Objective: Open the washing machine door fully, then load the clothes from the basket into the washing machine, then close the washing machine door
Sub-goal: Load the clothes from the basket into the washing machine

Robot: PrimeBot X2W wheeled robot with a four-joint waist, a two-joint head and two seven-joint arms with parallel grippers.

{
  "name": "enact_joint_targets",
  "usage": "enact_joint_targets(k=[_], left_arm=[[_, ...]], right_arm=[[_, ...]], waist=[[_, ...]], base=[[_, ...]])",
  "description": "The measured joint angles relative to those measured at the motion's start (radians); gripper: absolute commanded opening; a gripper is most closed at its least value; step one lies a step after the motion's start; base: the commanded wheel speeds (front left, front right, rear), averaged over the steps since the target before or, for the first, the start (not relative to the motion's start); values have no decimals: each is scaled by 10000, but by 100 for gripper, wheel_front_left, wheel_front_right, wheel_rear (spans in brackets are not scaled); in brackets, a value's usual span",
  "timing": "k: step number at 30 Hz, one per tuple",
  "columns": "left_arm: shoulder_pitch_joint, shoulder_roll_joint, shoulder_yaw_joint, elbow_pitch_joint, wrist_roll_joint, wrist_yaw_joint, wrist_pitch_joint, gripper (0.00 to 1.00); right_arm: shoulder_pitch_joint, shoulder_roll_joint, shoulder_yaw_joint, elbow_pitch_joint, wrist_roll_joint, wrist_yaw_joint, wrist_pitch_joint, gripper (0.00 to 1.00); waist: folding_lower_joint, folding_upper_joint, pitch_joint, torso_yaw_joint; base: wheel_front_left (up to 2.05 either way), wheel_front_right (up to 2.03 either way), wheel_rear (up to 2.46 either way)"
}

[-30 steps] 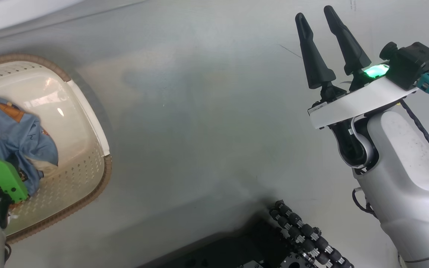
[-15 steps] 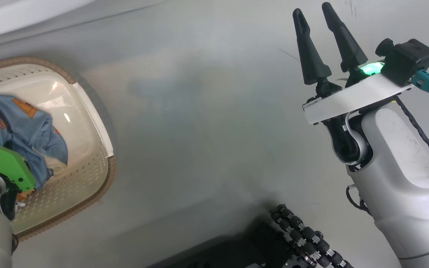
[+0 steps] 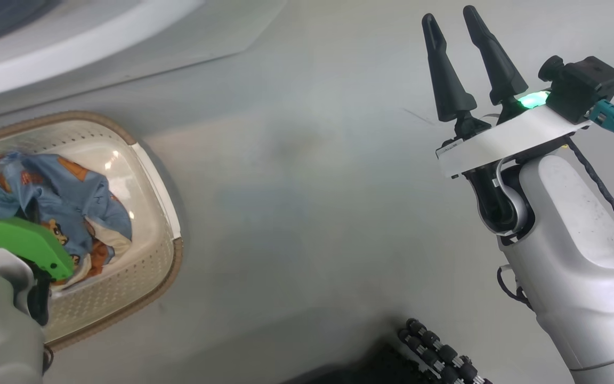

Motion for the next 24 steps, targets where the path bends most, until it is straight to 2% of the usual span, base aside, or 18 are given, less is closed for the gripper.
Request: enact_joint_targets(k=[14,24], left_arm=[[1171,-696,0,127,-470,-263,-1793,0],[1692,-1300,-194,-163,-642,-316,-2048,0]], right_arm=[[554,-288,-146,399,-15,0,0,100],[1167,-510,-127,683,-15,0,0,100]], waist=[[0,0,-1812,400],[0,0,-3153,819]], base=[[0,0,0],[0,0,0]])
